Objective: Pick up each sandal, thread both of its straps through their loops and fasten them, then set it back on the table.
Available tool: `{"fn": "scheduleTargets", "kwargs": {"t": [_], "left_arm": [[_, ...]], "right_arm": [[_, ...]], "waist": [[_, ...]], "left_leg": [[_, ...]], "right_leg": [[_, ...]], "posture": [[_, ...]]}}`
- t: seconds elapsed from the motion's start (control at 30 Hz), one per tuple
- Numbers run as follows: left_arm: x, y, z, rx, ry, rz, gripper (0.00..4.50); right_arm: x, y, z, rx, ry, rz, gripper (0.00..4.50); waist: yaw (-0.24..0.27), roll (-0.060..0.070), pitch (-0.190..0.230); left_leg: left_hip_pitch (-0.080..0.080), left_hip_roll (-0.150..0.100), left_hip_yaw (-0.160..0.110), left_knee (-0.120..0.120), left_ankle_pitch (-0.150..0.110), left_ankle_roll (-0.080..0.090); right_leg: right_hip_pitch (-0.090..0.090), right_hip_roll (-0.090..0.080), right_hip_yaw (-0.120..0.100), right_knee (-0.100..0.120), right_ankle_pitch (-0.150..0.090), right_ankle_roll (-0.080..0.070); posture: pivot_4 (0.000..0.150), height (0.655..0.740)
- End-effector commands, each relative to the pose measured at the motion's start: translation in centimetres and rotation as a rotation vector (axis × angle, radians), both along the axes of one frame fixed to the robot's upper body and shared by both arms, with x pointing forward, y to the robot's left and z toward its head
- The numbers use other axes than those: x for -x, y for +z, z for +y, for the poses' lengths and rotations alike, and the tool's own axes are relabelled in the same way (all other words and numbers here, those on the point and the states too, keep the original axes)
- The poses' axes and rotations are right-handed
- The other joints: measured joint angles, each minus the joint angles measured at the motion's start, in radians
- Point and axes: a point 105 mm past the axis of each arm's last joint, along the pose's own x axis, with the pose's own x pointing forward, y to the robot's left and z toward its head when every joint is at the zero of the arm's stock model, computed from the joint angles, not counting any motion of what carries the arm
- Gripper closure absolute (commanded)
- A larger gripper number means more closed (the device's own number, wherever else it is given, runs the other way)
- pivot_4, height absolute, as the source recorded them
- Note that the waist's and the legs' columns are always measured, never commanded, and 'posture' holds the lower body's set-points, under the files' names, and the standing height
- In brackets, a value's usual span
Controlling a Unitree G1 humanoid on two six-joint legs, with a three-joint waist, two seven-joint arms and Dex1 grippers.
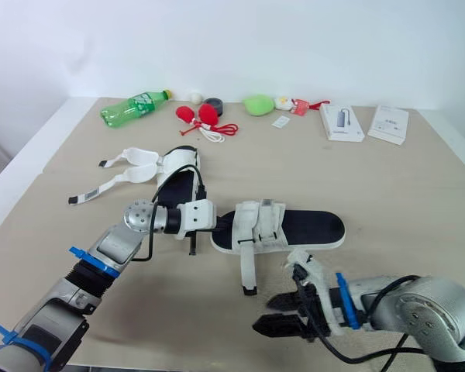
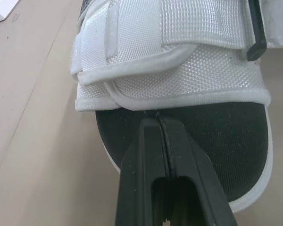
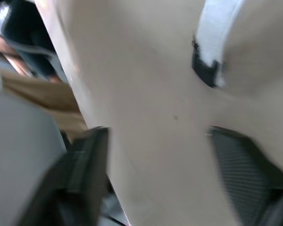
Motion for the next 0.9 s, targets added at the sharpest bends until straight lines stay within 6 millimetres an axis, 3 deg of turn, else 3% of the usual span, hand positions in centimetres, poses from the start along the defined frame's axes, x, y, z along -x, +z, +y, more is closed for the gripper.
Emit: {"fn": "scheduleTargets", "kwargs": {"t": [0.03,0.17,0.33,0.4,0.53,0.73,0.9], "left_arm": [[0.5,-1.3,-0.1,-0.035,-0.017,0.034,4.50],[0.4,-1.2,-0.2,-0.033,-0.019,0.032,4.50],[0.4,-1.2,-0.3,-0.030,-0.016,0.031,4.50],[0.4,-1.3,-0.3,-0.029,-0.016,0.033,4.50],[0.5,-1.3,-0.3,-0.031,-0.018,0.034,4.50],[0.5,-1.3,-0.2,-0.034,-0.015,0.033,4.50],[0.6,-1.3,-0.1,-0.035,-0.016,0.036,4.50]], "right_arm": [[-1.2,1.8,-1.3,0.140,0.271,-0.271,0.06],[-5.5,6.6,0.8,0.154,0.613,-0.944,0.06],[-6.7,5.9,2.5,0.166,0.883,-1.378,0.06],[-6.6,5.4,2.9,0.139,0.920,-1.460,0.06],[-5.4,2.4,2.2,0.151,1.141,-1.593,0.06],[-5.4,1.8,3.5,0.088,1.194,-1.696,0.06],[-5.6,2.0,4.5,0.032,1.106,-1.709,0.06]], "waist": [[0.000,0.001,0.000],[-0.004,0.000,0.001],[0.004,-0.001,0.000],[0.004,-0.001,0.000],[0.004,0.000,0.000],[0.000,0.000,0.000],[0.000,0.000,0.000]], "left_leg": [[0.000,0.000,0.000,0.001,0.000,0.000],[0.001,0.001,0.001,0.001,0.000,0.000],[0.000,0.001,-0.003,0.001,0.000,0.000],[-0.001,-0.001,-0.001,0.000,-0.001,-0.001],[0.000,-0.002,0.000,0.002,-0.001,0.000],[0.003,0.000,0.002,0.002,0.000,-0.001],[0.007,0.001,0.003,0.002,0.000,-0.001]], "right_leg": [[0.000,0.000,-0.001,0.000,0.000,0.000],[-0.001,0.001,0.000,0.000,0.001,-0.001],[0.000,0.004,0.000,0.000,-0.001,0.002],[0.000,0.003,0.001,0.000,0.000,0.007],[0.002,0.002,0.003,0.000,0.003,0.004],[0.002,0.003,0.003,0.001,0.001,0.000],[0.005,0.003,0.003,0.002,0.003,-0.003]], "posture": [[0.150,0.7400],[0.150,0.7400],[0.150,0.7400],[0.150,0.7400],[0.150,0.7400],[0.150,0.7400],[0.150,0.7400]]}}
